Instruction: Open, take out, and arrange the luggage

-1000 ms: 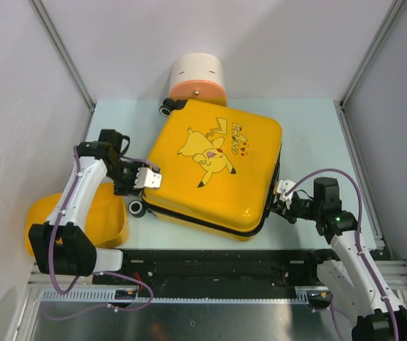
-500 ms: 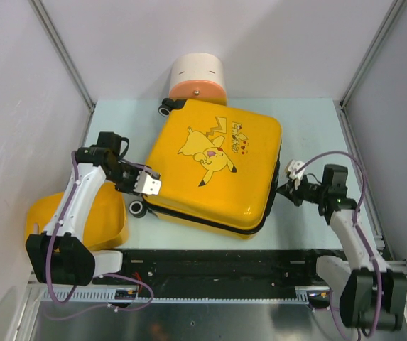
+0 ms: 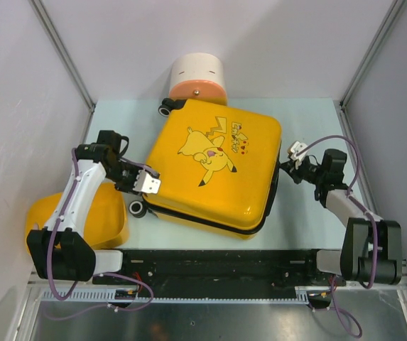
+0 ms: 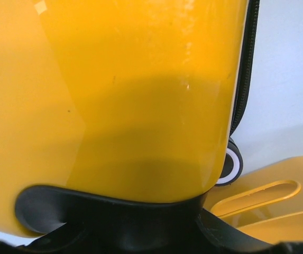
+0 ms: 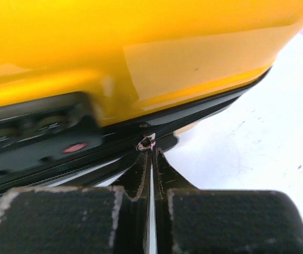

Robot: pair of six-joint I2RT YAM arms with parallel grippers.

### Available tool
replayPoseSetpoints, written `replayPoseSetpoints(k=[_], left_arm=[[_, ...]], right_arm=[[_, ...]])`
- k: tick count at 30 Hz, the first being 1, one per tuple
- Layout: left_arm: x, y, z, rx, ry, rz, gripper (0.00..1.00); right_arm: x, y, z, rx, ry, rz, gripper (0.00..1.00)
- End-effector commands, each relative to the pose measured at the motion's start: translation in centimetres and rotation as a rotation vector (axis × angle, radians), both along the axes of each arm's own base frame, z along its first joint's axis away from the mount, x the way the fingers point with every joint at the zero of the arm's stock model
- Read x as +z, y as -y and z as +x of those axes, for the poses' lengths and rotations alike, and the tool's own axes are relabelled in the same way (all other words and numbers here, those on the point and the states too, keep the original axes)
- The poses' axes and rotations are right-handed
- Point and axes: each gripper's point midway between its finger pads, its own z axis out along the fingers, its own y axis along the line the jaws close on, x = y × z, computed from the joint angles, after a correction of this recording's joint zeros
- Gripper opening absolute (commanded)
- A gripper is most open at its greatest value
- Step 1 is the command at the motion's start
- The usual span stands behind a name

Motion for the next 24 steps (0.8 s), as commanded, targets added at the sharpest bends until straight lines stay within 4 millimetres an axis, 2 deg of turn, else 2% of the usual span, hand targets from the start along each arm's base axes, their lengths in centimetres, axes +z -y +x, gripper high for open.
replayPoseSetpoints(k=[1,3,4,7,8,9,10,11,12,13,14,16,17,19,20,22,23,24], left_arm=[[-3.9,-1.6,0.3,-0.106,-0.053,0.100,0.00],[-4.0,-1.6,0.4,-0.106,-0.048,0.103,0.00],[-3.9,-1.6,0.5,-0.106,-0.038,0.102,0.00],[-2.7,-1.0,1.0,-0.055,-0.020,0.054,0.37],[-1.4,-0.7,1.8,-0.027,0.009,0.034,0.58],[-0.4,-0.1,2.0,-0.003,0.022,-0.011,0.73],[0.5,0.1,2.2,0.059,0.021,-0.041,0.80],[2.4,0.4,2.8,0.088,0.061,-0.067,0.84],[3.4,0.6,2.8,0.152,0.058,-0.102,0.85],[4.7,1.3,2.9,0.182,0.065,-0.155,0.92],[7.2,1.6,3.8,0.224,0.105,-0.201,0.94],[9.9,2.1,4.2,0.364,0.064,-0.321,0.96],[12.5,2.5,5.0,0.385,0.096,-0.370,0.98],[14.6,1.9,5.7,0.488,0.066,-0.475,1.00],[16.4,2.6,6.1,0.485,0.063,-0.545,1.00],[15.9,3.3,7.8,0.603,-0.088,-0.623,1.00],[17.5,3.8,8.6,0.610,-0.104,-0.672,1.00],[17.6,3.9,9.2,0.635,-0.139,-0.693,1.00]], right_arm=[[5.0,1.1,5.6,-0.062,0.226,-0.009,0.00],[5.9,0.9,6.4,-0.054,0.262,-0.011,0.00],[5.7,0.5,6.4,-0.039,0.262,-0.014,0.00],[5.3,-0.3,5.9,0.010,0.230,-0.008,0.00],[5.3,-0.6,5.6,0.021,0.225,-0.009,0.00],[4.8,-0.8,5.3,0.027,0.200,-0.011,0.00],[4.6,-0.8,5.0,0.034,0.192,-0.013,0.00],[4.6,-0.9,4.9,0.038,0.189,-0.015,0.00],[4.3,-0.9,4.6,0.041,0.170,-0.012,0.00],[4.3,-1.0,4.4,0.048,0.167,-0.012,0.00],[4.3,-1.1,4.3,0.056,0.168,-0.014,0.00],[4.3,-1.4,3.8,0.075,0.162,-0.015,0.00],[4.3,-1.5,3.7,0.084,0.169,-0.025,0.00],[4.3,-2.0,3.2,0.108,0.166,-0.028,0.00],[4.2,-2.2,3.1,0.113,0.162,-0.028,0.00],[4.1,-2.6,2.8,0.136,0.165,-0.036,0.00],[4.1,-2.8,2.7,0.143,0.170,-0.041,0.00],[4.1,-2.9,2.6,0.147,0.170,-0.045,0.00]])
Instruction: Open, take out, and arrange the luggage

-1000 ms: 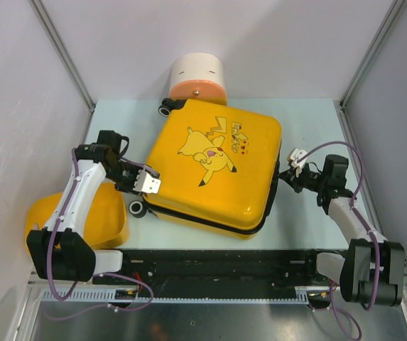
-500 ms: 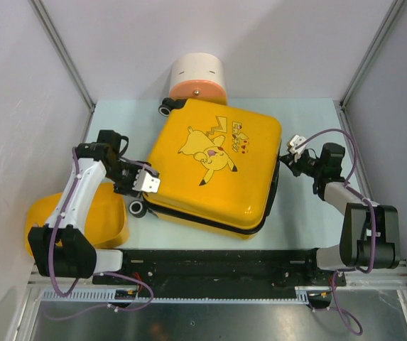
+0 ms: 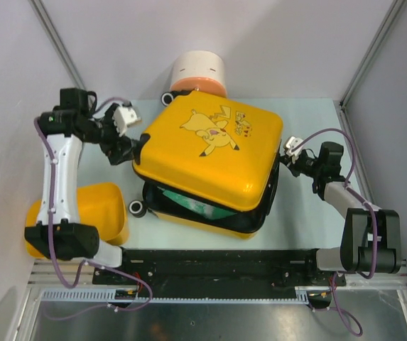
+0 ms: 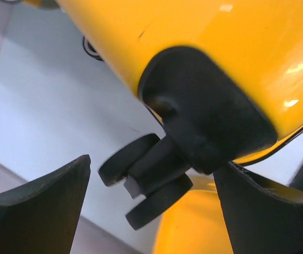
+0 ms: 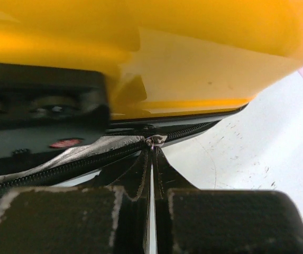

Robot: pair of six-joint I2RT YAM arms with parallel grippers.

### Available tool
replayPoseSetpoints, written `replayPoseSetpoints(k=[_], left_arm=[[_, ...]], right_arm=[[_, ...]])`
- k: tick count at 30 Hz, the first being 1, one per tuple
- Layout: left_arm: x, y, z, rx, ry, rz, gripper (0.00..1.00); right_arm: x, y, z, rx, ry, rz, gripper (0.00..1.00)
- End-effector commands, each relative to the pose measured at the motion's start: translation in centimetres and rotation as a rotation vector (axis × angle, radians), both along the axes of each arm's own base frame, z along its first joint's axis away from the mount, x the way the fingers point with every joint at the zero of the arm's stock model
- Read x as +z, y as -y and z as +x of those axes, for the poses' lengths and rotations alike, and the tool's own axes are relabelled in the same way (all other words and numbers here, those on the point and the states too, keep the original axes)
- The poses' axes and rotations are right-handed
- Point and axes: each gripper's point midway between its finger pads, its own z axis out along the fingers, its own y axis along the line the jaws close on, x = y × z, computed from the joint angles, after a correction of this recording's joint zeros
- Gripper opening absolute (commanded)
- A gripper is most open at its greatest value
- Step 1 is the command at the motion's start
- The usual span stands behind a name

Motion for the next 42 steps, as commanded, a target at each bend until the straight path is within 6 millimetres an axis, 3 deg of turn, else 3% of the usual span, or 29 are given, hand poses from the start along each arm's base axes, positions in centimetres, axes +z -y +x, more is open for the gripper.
replayPoseSetpoints(k=[1,3,4,7,8,10,11,12,13,14,16,20,21,22,23,24,25,26,27,28,29,30,31,34,35,36,39,42], left_arm=[[4.1,5.2,5.1,0.077,-0.111,-0.432,1.00],[5.2,6.0,5.5,0.016,-0.085,-0.465,1.00],[5.9,6.2,4.7,-0.037,-0.036,-0.453,1.00],[3.8,6.1,2.5,-0.192,0.089,-0.341,1.00],[2.7,5.8,0.8,-0.204,0.096,-0.307,1.00],[0.7,4.5,-0.5,-0.268,0.180,-0.147,1.00],[-1.3,4.0,-2.7,-0.290,0.184,-0.090,1.00],[-2.3,3.4,-3.5,-0.350,0.239,-0.006,1.00],[-5.8,2.1,-5.0,-0.351,0.180,0.084,1.00],[-5.8,1.5,-6.2,-0.360,0.227,0.146,1.00],[-7.8,0.1,-7.5,-0.344,0.196,0.210,1.00],[-6.3,0.3,-8.3,-0.243,0.181,0.125,1.00],[-5.7,0.7,-8.1,-0.223,0.170,0.082,1.00],[-3.2,2.0,-7.6,-0.222,0.210,-0.007,1.00],[-1.9,2.8,-7.4,-0.163,0.166,-0.103,1.00],[-1.3,3.6,-6.2,-0.141,0.103,-0.195,1.00],[2.1,4.2,-4.9,-0.128,0.137,-0.253,1.00],[3.5,5.3,-3.9,-0.073,0.045,-0.391,1.00],[4.6,5.7,-2.8,-0.042,-0.002,-0.450,1.00],[5.6,5.8,0.3,-0.008,-0.061,-0.503,1.00],[5.9,6.2,1.5,0.058,-0.162,-0.576,1.00],[5.9,6.7,2.7,0.079,-0.207,-0.592,0.99],[4.9,6.8,5.5,0.110,-0.261,-0.600,1.00],[2.5,7.9,8.7,0.182,-0.326,-0.540,1.00],[-0.2,7.8,10.3,0.223,-0.385,-0.519,1.00],[-1.1,9.4,10.6,0.204,-0.406,-0.492,1.00],[-3.8,11.8,11.3,0.184,-0.505,-0.507,1.00],[-6.1,14.8,8.7,0.075,-0.604,-0.513,1.00]], right_arm=[[3.4,-2.5,-0.5,0.128,0.100,0.005,0.00],[3.4,-2.4,-0.7,0.125,0.097,0.001,0.00],[3.4,-2.4,-0.8,0.123,0.095,0.001,0.00],[3.4,-2.2,-0.9,0.120,0.086,0.002,0.00],[3.3,-2.1,-1.0,0.117,0.081,0.002,0.00],[3.0,-2.0,-1.0,0.117,0.072,0.004,0.00],[2.9,-1.9,-0.9,0.116,0.070,0.004,0.00],[2.9,-1.9,-0.9,0.119,0.071,0.004,0.00],[3.0,-1.9,-0.9,0.118,0.073,0.002,0.00],[2.9,-1.8,-0.9,0.117,0.072,0.004,0.00],[3.0,-1.7,-0.9,0.119,0.077,0.005,0.00],[2.6,-1.8,-1.3,0.135,0.059,0.003,0.00],[2.5,-1.9,-1.4,0.138,0.057,0.002,0.00],[2.5,-2.0,-1.5,0.141,0.055,0.003,0.00],[2.5,-2.0,-1.6,0.143,0.052,0.004,0.00],[2.6,-2.1,-1.6,0.146,0.053,0.003,0.00],[2.5,-2.1,-1.7,0.148,0.051,0.003,0.00],[2.5,-2.2,-1.9,0.153,0.046,0.004,0.00],[2.4,-2.3,-2.0,0.162,0.047,0.000,0.00],[2.5,-2.5,-2.2,0.171,0.048,-0.002,0.00],[2.3,-2.8,-2.6,0.185,0.036,-0.002,0.00],[2.1,-3.0,-2.9,0.197,0.034,-0.006,0.00],[2.2,-3.4,-3.2,0.216,0.038,-0.011,0.00],[1.8,-3.7,-4.0,0.232,0.014,-0.015,0.00],[1.9,-4.7,-4.7,0.262,0.013,-0.014,0.00],[1.9,-4.8,-4.9,0.266,0.014,-0.013,0.00],[1.5,-5.1,-6.3,0.282,-0.024,-0.011,0.00],[1.4,-5.3,-7.6,0.302,-0.037,-0.017,0.00]])
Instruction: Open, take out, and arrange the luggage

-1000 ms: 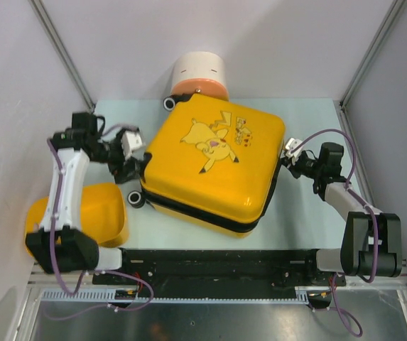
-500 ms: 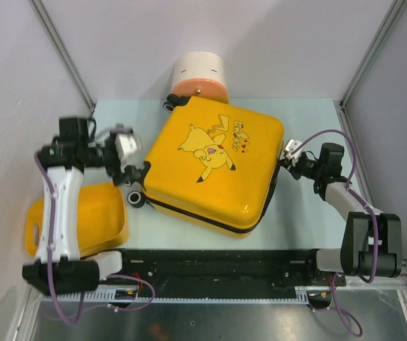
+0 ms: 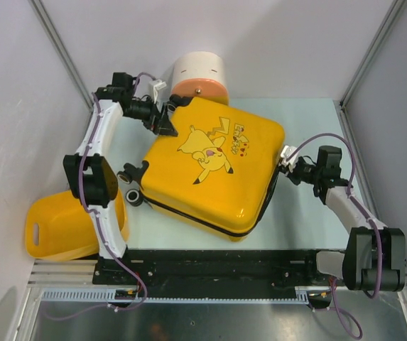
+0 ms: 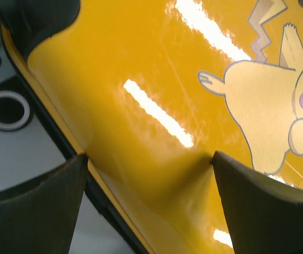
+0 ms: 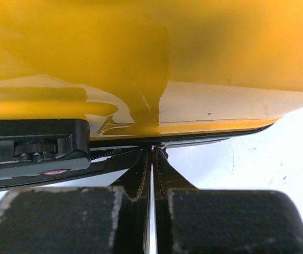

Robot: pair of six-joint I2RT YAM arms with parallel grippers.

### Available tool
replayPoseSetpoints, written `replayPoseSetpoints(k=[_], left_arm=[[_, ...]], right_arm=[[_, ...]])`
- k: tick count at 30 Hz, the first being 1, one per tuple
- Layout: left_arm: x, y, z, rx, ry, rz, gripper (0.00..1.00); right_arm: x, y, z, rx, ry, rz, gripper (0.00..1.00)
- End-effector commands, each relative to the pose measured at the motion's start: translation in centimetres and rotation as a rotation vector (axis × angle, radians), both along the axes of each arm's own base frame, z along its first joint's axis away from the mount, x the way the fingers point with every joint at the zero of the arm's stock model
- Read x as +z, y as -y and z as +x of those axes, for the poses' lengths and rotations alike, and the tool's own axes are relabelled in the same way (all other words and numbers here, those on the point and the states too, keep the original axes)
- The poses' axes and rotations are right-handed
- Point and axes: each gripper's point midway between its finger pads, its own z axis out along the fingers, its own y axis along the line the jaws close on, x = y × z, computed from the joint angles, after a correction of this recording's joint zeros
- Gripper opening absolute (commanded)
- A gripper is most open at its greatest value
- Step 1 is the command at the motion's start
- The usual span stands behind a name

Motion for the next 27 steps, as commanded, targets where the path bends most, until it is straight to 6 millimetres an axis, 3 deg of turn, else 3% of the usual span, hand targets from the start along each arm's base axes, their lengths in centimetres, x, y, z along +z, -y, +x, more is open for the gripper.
replayPoseSetpoints(k=[1,2,6,8,10,11,13,14,15,16,18,19,20,22,23,24,25,26,27], left_arm=[[-0.8,4.1,-3.9,-0.121,-0.062,-0.020,0.99],[-1.3,5.6,-5.2,-0.191,-0.043,-0.014,0.97],[-3.9,8.6,-9.7,-0.342,-0.067,0.016,0.84],[-4.4,9.7,-10.5,-0.386,-0.060,0.032,0.79],[-3.9,9.7,-9.1,-0.375,-0.001,0.082,0.74],[-3.0,9.3,-8.0,-0.348,0.035,0.099,0.77],[1.5,8.5,-5.1,-0.259,0.146,0.093,0.89],[3.0,6.9,-3.5,-0.186,0.191,0.119,0.93],[6.3,6.4,-2.3,-0.143,0.282,0.110,1.00],[9.5,5.5,-2.6,-0.107,0.354,0.099,1.00],[13.0,4.2,-2.7,-0.053,0.476,0.121,1.00],[16.4,3.7,-4.8,-0.042,0.569,0.116,1.00],[17.1,3.4,-5.7,-0.028,0.593,0.125,1.00],[16.7,3.7,-8.6,-0.052,0.594,0.138,1.00],[18.4,3.1,-11.3,-0.039,0.653,0.146,1.00],[16.2,3.2,-12.7,-0.062,0.609,0.165,1.00],[15.6,4.2,-14.8,-0.115,0.606,0.156,1.00],[16.8,3.9,-18.1,-0.138,0.664,0.130,1.00],[13.9,4.5,-19.4,-0.173,0.612,0.131,1.00]], right_arm=[[1.3,-4.4,-5.0,0.224,-0.044,0.093,0.00],[1.8,-4.3,-5.4,0.228,-0.033,0.090,0.00],[2.1,-4.1,-7.6,0.228,-0.064,0.090,0.00],[1.7,-4.0,-9.3,0.228,-0.100,0.094,0.00],[2.1,-4.0,-10.6,0.226,-0.092,0.093,0.00],[1.7,-4.0,-11.2,0.220,-0.101,0.092,0.00],[2.0,-3.9,-11.8,0.182,-0.103,0.104,0.00],[1.7,-3.9,-12.2,0.169,-0.113,0.109,0.00],[1.4,-4.1,-12.5,0.144,-0.150,0.130,0.00],[1.8,-4.4,-12.6,0.135,-0.126,0.124,0.00],[1.8,-5.0,-12.9,0.100,-0.161,0.163,0.00],[1.8,-5.6,-13.1,0.098,-0.167,0.164,0.00],[1.8,-5.9,-13.2,0.088,-0.176,0.171,0.00],[1.8,-6.9,-13.5,0.070,-0.207,0.190,0.00],[1.9,-7.3,-13.6,0.066,-0.215,0.197,0.00],[1.9,-7.5,-13.5,0.051,-0.216,0.199,0.00],[1.9,-8.1,-14.0,0.058,-0.243,0.214,0.00],[2.0,-8.4,-14.2,0.059,-0.249,0.221,0.00],[1.9,-8.6,-14.3,0.051,-0.254,0.222,0.00]])
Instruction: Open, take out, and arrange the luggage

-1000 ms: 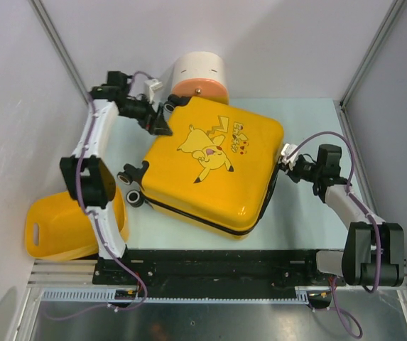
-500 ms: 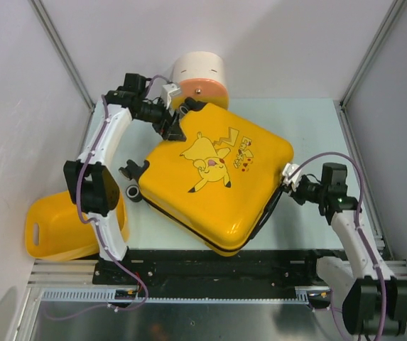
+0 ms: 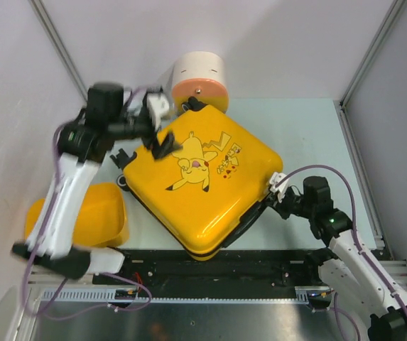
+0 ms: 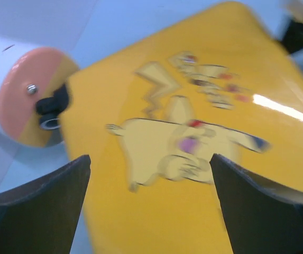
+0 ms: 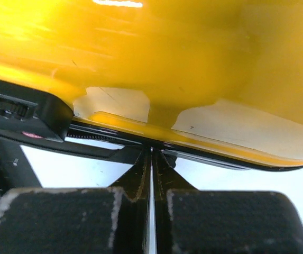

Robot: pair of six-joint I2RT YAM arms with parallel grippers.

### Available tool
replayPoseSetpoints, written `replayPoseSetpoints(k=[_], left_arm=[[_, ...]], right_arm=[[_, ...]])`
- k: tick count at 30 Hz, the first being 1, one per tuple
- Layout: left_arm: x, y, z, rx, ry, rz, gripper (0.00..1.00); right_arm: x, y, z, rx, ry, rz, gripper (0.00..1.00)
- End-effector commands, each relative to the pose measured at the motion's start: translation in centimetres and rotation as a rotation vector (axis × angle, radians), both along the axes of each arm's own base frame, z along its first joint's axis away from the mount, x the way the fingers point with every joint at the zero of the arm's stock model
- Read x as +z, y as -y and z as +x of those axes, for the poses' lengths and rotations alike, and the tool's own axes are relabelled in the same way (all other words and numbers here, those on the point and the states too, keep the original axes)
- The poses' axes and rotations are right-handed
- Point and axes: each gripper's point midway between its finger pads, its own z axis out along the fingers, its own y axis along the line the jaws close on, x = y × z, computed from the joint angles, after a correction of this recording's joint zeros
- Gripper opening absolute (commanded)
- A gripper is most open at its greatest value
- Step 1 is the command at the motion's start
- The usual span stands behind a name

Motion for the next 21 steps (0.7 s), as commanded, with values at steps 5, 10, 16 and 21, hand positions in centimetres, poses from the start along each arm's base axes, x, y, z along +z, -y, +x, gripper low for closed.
replayPoseSetpoints(k=[5,10,16,21], left_arm=[[-7.0,5.5,-16.8,-0.264,0.021,-0.028,1.00],[-10.9,9.3,-21.6,-0.351,-0.001,0.016,1.00],[-11.6,15.3,-24.9,-0.362,0.105,0.024,1.00],[-13.0,18.6,-27.0,-0.360,0.127,-0.014,1.00]], right_arm=[[2.1,-4.8,-1.6,0.049,-0.067,0.172,0.00],[1.7,-4.9,-1.4,0.014,-0.097,0.172,0.00],[1.6,-4.6,-0.9,-0.026,-0.096,0.168,0.00],[1.6,-4.4,-0.5,-0.058,-0.091,0.167,0.00]])
